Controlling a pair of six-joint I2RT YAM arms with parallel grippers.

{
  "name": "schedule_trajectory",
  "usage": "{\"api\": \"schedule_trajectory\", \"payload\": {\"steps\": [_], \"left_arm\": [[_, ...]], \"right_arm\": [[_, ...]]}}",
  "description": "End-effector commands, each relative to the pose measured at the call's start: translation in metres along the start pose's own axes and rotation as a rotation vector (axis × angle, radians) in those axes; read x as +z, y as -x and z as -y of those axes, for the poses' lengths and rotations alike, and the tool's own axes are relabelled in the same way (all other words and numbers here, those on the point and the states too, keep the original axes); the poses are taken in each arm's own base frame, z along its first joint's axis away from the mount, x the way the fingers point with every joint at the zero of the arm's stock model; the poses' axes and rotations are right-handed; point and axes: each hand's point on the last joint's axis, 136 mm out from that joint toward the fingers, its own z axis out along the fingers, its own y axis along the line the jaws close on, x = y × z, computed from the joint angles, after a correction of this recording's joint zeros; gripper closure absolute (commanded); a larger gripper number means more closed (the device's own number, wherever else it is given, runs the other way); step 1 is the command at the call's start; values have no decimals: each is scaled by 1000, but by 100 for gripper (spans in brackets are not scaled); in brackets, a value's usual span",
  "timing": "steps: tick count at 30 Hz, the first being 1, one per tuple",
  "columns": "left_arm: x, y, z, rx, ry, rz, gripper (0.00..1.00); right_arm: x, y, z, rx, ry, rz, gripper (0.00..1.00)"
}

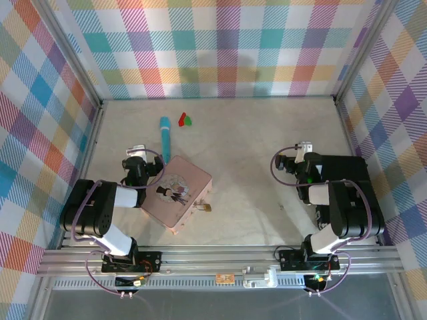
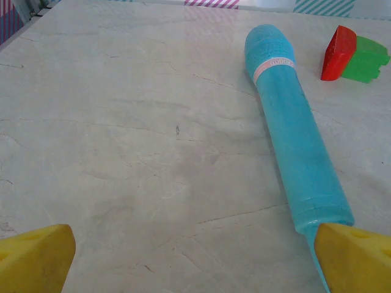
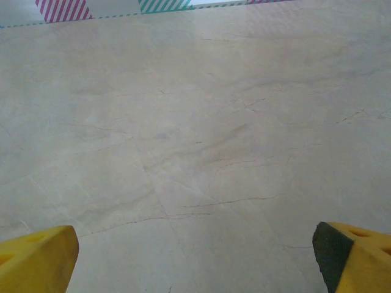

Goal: Unlock the padlock with the key

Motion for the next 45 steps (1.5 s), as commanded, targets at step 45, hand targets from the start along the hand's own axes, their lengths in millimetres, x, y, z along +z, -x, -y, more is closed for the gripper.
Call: {"api": "schedule_trajectory", "payload": {"steps": [45], "left_arm": [[-95, 75, 14, -272, 56, -443, 0]], "right_arm": [[-47, 66, -51, 233, 103, -245, 1]]}}
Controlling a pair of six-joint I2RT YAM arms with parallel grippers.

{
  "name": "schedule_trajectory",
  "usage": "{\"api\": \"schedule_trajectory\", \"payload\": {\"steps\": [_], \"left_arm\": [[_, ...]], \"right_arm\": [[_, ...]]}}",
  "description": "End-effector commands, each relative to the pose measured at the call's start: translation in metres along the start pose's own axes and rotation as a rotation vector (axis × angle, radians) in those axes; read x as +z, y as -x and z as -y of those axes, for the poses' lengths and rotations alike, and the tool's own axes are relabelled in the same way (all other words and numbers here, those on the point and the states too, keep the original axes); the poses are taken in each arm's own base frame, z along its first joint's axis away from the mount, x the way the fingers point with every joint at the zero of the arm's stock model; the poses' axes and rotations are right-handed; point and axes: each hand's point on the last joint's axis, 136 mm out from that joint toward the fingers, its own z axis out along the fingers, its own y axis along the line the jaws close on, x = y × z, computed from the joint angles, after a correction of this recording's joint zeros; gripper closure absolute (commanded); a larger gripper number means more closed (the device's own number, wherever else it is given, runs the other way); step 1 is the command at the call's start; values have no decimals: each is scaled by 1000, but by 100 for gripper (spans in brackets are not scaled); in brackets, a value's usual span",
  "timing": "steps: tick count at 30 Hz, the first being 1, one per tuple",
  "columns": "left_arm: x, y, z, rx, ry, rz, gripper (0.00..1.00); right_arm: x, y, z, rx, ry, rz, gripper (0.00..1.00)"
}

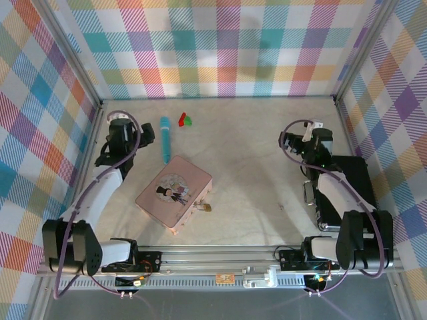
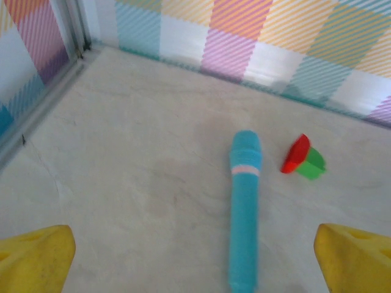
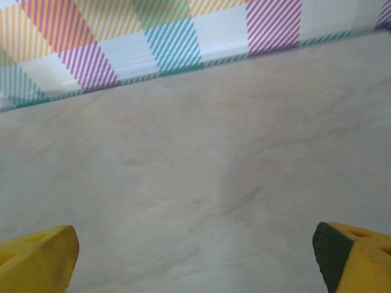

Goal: Unlock the padlock with the key

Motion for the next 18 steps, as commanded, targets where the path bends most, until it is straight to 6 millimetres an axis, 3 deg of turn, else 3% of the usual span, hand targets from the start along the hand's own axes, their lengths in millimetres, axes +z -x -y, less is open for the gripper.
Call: {"api": "schedule_trajectory", "payload": {"steps": [1, 5, 8, 14, 18], "left_arm": [[-36, -77, 1, -89, 11, -354, 0], [-72, -93, 36, -137, -71, -405, 0], [-85, -108, 67, -129, -132, -405, 0], [-81, -139, 121, -107, -181, -434, 0], [-69, -155, 142, -114, -157, -435, 0]], "right_arm": [[-13, -42, -27, 87, 55, -229, 1], [-23, -62, -55, 72, 100, -346, 1], [-27, -74, -71, 101, 150, -411, 1], [-27, -80, -78, 138, 184, -441, 1], [-27, -82, -77, 127, 174, -464, 1]]}}
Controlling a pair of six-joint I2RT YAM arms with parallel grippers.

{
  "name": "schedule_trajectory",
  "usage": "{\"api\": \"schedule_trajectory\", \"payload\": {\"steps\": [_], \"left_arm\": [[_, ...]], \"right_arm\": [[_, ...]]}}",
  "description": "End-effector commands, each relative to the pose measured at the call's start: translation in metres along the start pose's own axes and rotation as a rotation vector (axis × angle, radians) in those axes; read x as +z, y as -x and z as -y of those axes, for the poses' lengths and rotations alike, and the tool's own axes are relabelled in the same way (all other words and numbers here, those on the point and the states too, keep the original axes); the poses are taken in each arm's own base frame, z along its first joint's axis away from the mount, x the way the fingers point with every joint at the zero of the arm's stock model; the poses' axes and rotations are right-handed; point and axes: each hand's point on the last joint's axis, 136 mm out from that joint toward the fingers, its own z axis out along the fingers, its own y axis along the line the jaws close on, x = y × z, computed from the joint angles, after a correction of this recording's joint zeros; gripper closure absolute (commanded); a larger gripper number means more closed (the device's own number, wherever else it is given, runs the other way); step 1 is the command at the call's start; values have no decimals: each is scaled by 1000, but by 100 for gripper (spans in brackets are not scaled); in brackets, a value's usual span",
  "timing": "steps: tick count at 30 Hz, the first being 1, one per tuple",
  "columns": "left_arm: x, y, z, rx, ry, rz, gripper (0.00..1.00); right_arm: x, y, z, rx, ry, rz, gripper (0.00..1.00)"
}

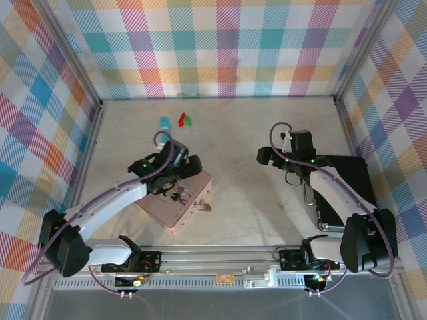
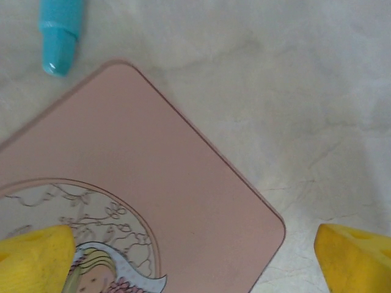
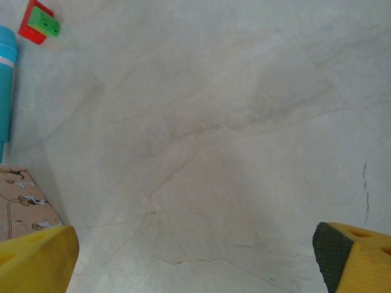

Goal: Unlock the padlock with the key

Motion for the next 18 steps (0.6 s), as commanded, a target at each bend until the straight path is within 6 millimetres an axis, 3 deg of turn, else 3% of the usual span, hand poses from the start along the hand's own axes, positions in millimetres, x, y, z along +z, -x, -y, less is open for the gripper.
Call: {"api": "schedule_trajectory", "payload": {"steps": [1, 8, 13, 18], "left_arm": [[11, 6, 12, -73, 15, 51, 0], [51, -15, 35, -47, 4, 2, 0], [75, -28, 79, -3, -86, -35, 0], [103, -25, 135, 17, -188, -43, 0]], "right_arm": [[-3, 1, -5, 12, 6, -27, 1], [-11, 3, 8, -6, -72, -5, 1], [-18, 8, 27, -13, -182, 30, 1], [-17, 9, 31, 3, -176, 28, 1]]}}
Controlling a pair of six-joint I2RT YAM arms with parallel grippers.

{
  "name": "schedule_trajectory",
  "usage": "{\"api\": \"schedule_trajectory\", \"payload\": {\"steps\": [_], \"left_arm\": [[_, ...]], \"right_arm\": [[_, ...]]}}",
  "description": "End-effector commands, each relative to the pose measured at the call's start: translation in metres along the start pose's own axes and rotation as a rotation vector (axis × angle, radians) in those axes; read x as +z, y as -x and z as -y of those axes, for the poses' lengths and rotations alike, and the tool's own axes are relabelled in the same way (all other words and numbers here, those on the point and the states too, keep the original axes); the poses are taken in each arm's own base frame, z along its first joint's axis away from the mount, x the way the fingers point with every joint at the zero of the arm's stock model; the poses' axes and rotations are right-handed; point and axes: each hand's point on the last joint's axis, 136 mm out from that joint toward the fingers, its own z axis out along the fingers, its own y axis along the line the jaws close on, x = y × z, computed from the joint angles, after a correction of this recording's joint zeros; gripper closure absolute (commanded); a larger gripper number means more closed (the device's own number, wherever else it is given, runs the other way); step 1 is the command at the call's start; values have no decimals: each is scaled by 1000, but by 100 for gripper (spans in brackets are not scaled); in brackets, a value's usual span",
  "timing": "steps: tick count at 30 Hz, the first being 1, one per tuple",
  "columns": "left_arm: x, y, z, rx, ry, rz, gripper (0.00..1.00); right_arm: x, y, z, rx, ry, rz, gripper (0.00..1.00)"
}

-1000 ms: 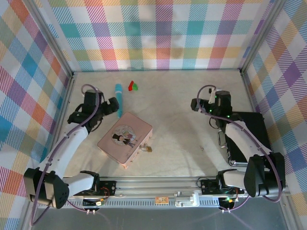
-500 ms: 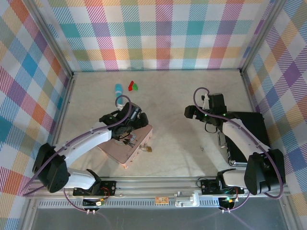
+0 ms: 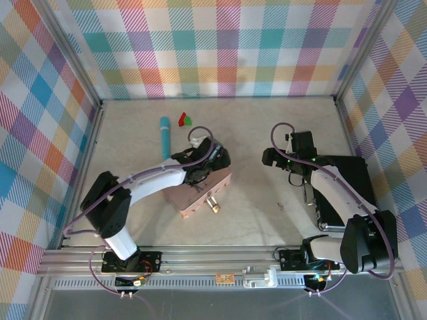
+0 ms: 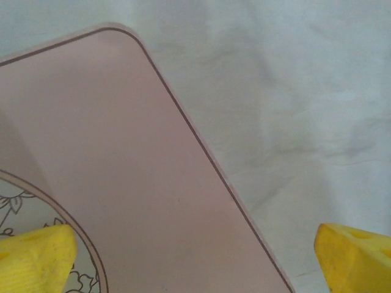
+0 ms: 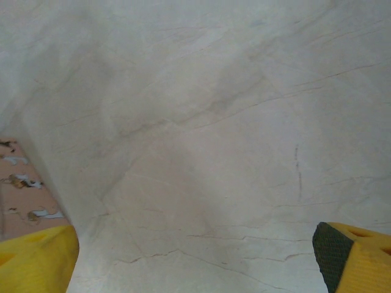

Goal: Unlock the padlock with the key

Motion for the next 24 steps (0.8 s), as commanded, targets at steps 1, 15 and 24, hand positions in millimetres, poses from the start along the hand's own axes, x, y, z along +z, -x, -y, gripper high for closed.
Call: {"api": "schedule_trajectory", "payload": {"steps": [1, 15, 24], "left_arm": [[27, -19, 43, 13, -113, -74, 0], [-6, 75, 73, 29, -208, 110, 0], [-74, 71, -20, 62, -115, 128, 0]], "right_arm": [[-7, 9, -1, -11, 6, 17, 1], [12, 9, -76, -100, 436, -69, 1], [63, 8, -115, -243, 503, -175, 1]]}}
